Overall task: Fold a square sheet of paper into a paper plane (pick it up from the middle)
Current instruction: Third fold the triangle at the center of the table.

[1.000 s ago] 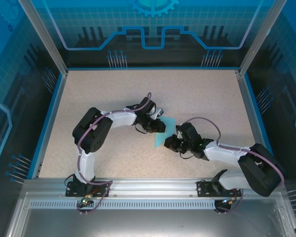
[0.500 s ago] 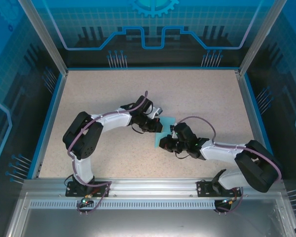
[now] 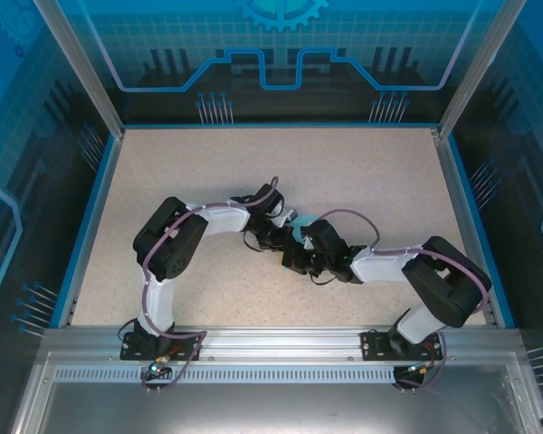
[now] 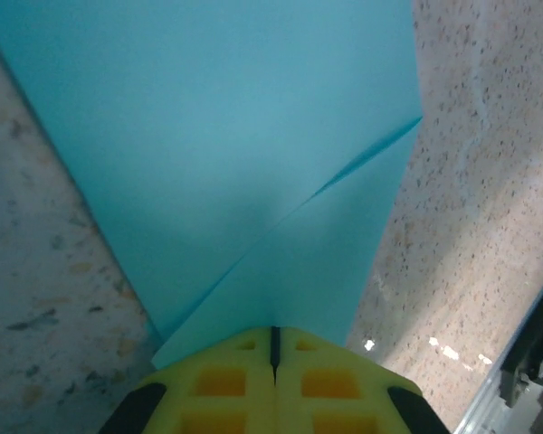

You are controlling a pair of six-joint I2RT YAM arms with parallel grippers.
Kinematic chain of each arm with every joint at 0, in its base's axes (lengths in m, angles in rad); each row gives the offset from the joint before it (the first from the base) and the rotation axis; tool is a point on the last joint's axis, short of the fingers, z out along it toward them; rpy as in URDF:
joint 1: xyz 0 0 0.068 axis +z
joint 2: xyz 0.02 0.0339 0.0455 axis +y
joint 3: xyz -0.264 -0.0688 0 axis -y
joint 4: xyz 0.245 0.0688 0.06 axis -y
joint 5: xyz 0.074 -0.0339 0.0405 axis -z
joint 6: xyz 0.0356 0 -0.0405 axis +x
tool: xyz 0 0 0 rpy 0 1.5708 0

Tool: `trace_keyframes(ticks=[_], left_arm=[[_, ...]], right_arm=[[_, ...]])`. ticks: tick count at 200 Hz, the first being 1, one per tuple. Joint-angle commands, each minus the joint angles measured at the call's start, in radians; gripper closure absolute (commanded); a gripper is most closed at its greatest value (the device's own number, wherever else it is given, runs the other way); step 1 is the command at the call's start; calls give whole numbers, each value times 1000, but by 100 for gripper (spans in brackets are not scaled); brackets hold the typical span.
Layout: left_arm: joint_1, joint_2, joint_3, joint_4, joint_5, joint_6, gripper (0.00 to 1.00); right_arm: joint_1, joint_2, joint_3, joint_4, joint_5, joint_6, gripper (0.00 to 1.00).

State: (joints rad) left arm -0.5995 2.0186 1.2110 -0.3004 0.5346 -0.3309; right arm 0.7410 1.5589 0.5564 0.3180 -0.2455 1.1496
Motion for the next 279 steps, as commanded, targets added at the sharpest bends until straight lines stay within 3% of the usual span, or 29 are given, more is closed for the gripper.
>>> trace_keyframes(ticks=[1, 89, 145, 200, 231, 259, 279], left_arm=[[-5, 32, 32, -45, -24, 48, 97], [-5, 46, 34, -69, -50, 73, 98], [-4, 45, 30, -72, -49, 72, 100], [-3, 47, 35, -75, -42, 73, 100], [-4, 43, 35, -74, -41, 73, 100], [-4, 34, 27, -65, -36, 65, 100], [-2, 29, 30, -58, -23, 59, 100]], right_arm=[[20, 23, 15, 6, 4, 12, 96], [17, 117, 0, -42, 8, 14, 98], [12, -74, 11, -120, 41, -24, 94], [12, 95, 32, -61, 17, 6, 98], [-2, 35, 7, -77, 7, 1, 97], [-70, -141, 19, -270, 69, -82, 88], [-207, -156, -7, -285, -15, -111, 84]])
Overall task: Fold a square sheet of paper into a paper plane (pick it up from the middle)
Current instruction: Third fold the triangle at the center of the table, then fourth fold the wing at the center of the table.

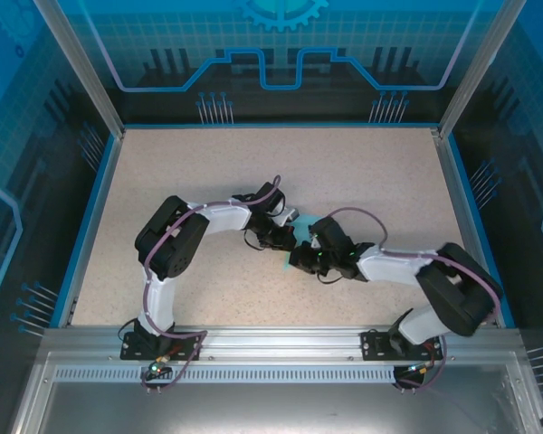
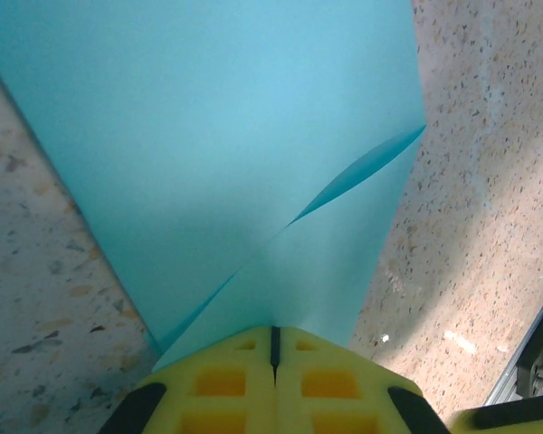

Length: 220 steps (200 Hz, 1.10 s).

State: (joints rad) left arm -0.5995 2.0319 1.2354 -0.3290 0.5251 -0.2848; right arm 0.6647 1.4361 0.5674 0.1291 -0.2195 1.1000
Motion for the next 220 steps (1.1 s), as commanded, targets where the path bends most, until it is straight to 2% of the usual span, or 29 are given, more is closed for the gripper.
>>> trace_keyframes(ticks=[1, 20, 39, 88, 125, 161, 220], left_arm=[[-3, 15, 6, -29, -13, 13, 100], [-4, -6, 10, -22, 7, 10, 100], [-3, -35, 10, -15, 20, 12, 97], [-1, -98, -2, 18, -8, 6, 91], [3, -67, 21, -1, -44, 9, 92], [8, -40, 26, -26, -81, 14, 94], [17, -27, 20, -23, -83, 21, 95]], right_arm=[[-137, -32, -21, -90, -47, -62, 83], [-222, 4, -28, -43, -137, -75, 78], [-245, 35, 0, -48, -173, -100, 75], [-279, 76, 48, -95, -175, -127, 65], [-287, 106, 55, -86, -174, -115, 58], [-289, 138, 61, -43, -201, -113, 57], [-289, 165, 81, 5, -237, -124, 57]])
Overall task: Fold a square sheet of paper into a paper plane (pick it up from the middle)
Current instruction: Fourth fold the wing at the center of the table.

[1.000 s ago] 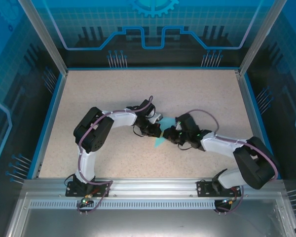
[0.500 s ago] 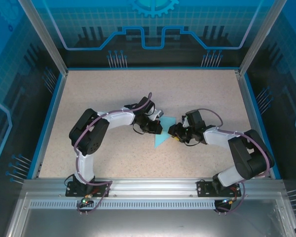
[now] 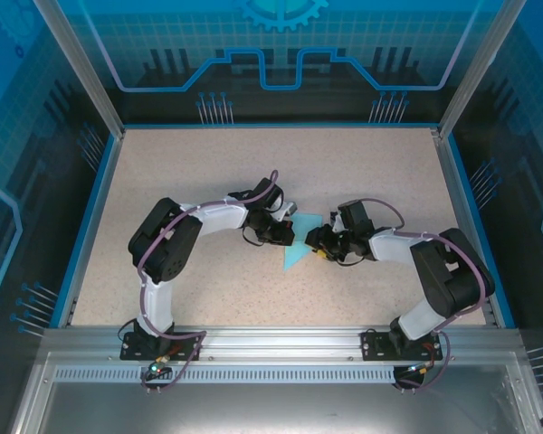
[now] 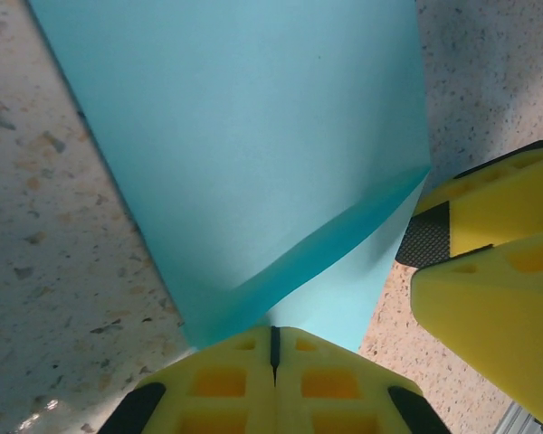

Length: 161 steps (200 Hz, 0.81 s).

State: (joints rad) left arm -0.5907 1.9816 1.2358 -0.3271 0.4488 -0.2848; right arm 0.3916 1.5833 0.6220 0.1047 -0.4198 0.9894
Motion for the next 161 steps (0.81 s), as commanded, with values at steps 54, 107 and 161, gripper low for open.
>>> trace_keyframes(ticks=[54, 107, 161], left_arm=[[9, 30, 23, -26, -3, 21, 95], [9, -38, 2, -4, -7, -11, 90], [6, -137, -85, 52, -34, -74, 81]], right_arm=[[-18, 51, 53, 63, -67, -39, 58], [-16, 67, 102, -42, -106, -176, 67], [-6, 105, 163, -150, -134, -286, 74]])
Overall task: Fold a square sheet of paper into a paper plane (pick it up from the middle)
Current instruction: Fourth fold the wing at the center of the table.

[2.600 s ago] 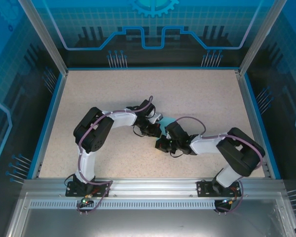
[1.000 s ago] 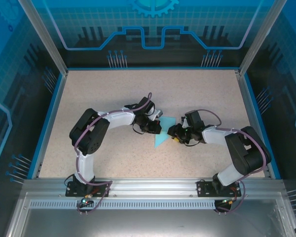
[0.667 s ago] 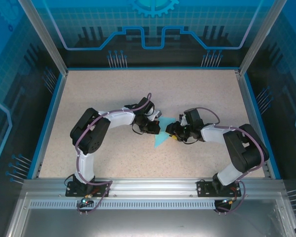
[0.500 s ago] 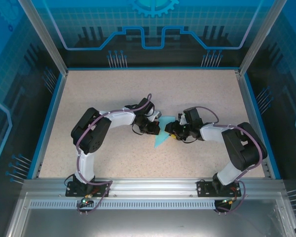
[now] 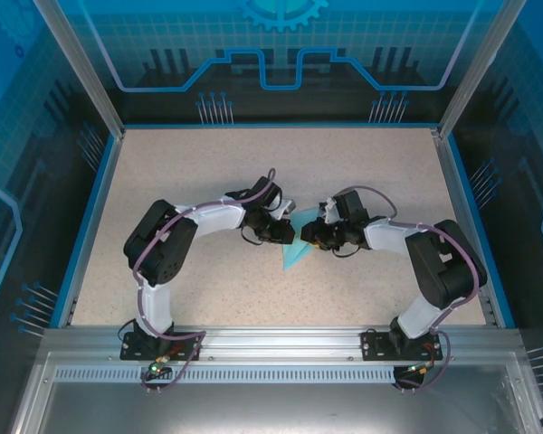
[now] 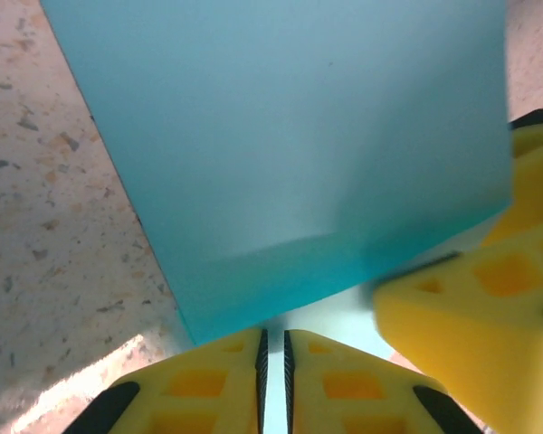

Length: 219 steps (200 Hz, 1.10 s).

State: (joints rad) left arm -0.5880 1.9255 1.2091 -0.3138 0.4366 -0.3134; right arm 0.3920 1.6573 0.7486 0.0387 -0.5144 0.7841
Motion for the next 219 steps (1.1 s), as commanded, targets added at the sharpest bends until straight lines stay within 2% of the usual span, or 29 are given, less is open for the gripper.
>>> trace_keyframes(ticks=[1, 22, 35, 55, 104, 165, 219], left_arm=[[4, -82, -62, 41, -23, -47, 80], [-15, -138, -109, 55, -79, -72, 72], [-43, -175, -140, 69, -128, -90, 71], [-108, -213, -160, 51, -257, -97, 64], [-261, -195, -149, 33, -525, -142, 54], [-364, -107, -100, 13, -743, -227, 53], [-392, -64, -83, 11, -804, -251, 56]], right_arm=[[-7, 32, 38, -84, -40, -82, 74], [0, 47, 59, -115, -46, -103, 77], [2, 54, 71, -139, -33, -112, 80], [0, 68, 88, -149, -38, -110, 86], [1, 88, 103, -160, -56, -91, 90], [0, 94, 109, -160, -71, -69, 90], [-1, 64, 118, -157, -83, -42, 89]])
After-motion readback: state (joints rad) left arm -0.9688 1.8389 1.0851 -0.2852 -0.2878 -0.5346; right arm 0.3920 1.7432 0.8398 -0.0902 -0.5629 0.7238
